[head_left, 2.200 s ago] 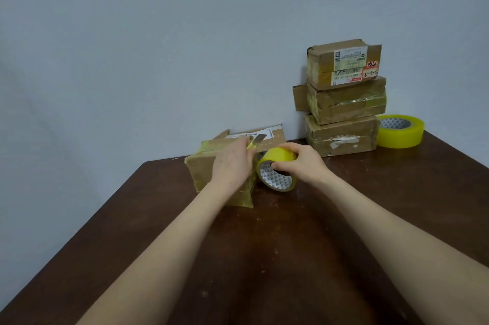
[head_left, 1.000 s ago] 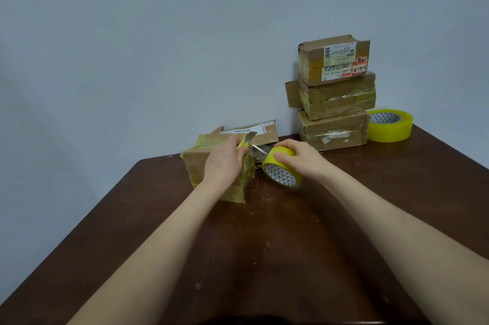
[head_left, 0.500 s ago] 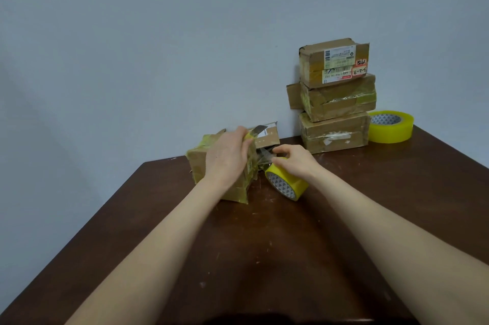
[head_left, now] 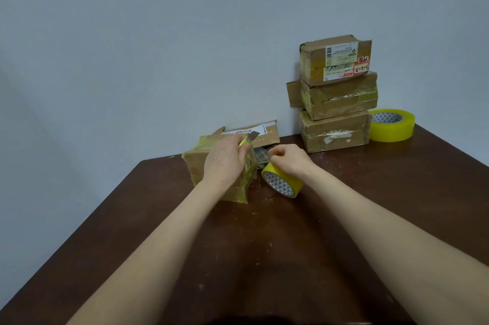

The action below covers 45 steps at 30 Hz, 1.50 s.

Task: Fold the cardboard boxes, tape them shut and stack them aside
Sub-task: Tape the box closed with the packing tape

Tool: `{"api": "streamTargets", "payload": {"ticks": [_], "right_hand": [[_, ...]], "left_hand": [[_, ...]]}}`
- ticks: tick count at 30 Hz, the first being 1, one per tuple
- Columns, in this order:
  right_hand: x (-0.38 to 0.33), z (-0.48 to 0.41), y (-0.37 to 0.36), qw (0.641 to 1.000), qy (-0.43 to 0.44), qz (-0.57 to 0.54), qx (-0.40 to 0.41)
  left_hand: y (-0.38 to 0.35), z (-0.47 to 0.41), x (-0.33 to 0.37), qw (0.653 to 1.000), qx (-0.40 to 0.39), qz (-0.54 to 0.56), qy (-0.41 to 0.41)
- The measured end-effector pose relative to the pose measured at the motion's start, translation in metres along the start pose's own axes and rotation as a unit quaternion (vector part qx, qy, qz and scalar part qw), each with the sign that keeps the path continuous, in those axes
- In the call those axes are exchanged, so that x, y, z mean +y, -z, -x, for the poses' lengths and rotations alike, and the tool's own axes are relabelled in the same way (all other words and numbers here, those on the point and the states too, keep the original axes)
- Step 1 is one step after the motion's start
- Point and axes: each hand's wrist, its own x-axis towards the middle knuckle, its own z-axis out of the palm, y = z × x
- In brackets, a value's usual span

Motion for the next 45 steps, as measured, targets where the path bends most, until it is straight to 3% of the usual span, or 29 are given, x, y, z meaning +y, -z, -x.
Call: {"api": "streamTargets", "payload": {"ticks": [13,45], "right_hand": [[-0.010,0.014,-0.006,0.984,0.011,0.010,0.177],[-0.017,0.018,-0.009,0.985,0.009,0.024,0.170]], "left_hand": [[0.003,0.001,-0.002,0.998,0.012,0.052,0.024],[0.002,0.020,0.008,0.999,-0.022,-0.003,0.032]]}}
